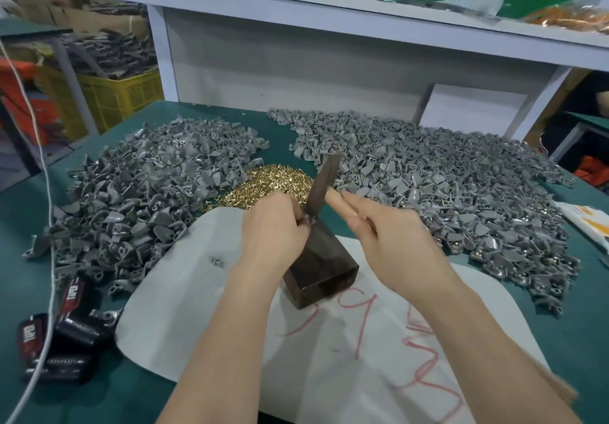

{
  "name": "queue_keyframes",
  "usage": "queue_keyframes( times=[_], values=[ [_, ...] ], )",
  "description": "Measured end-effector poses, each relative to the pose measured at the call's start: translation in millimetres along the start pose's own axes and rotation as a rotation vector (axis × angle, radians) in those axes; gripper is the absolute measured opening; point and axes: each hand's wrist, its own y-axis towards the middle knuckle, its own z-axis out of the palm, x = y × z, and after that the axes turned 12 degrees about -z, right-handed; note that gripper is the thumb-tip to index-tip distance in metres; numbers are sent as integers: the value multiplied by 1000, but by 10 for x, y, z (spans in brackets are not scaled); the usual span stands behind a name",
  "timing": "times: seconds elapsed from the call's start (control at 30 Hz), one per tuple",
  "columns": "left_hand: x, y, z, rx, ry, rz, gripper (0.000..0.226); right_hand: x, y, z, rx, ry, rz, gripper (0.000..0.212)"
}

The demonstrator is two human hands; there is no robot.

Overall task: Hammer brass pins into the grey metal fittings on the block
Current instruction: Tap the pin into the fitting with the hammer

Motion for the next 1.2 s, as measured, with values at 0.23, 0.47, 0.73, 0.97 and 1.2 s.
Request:
queue_keyframes(
  times=[0.23,0.47,0.73,0.97,1.2],
  values=[
    [11,0,6,-12,-12,6,7,24,11,-14,-40,-36,-50,38],
    [14,16,7,-13,-25,14,8,-15,60,-63,-253,71,-12,35],
    [7,13,-20,8,11,-14,5,-217,167,-14,-83,231,219,32],
    [23,35,-3,36,-43,-53,8,-493,243,436,120,181,519,27],
    [13,40,34,25,-75,-51,11,-442,272,397,161,-95,446,28]
  ],
)
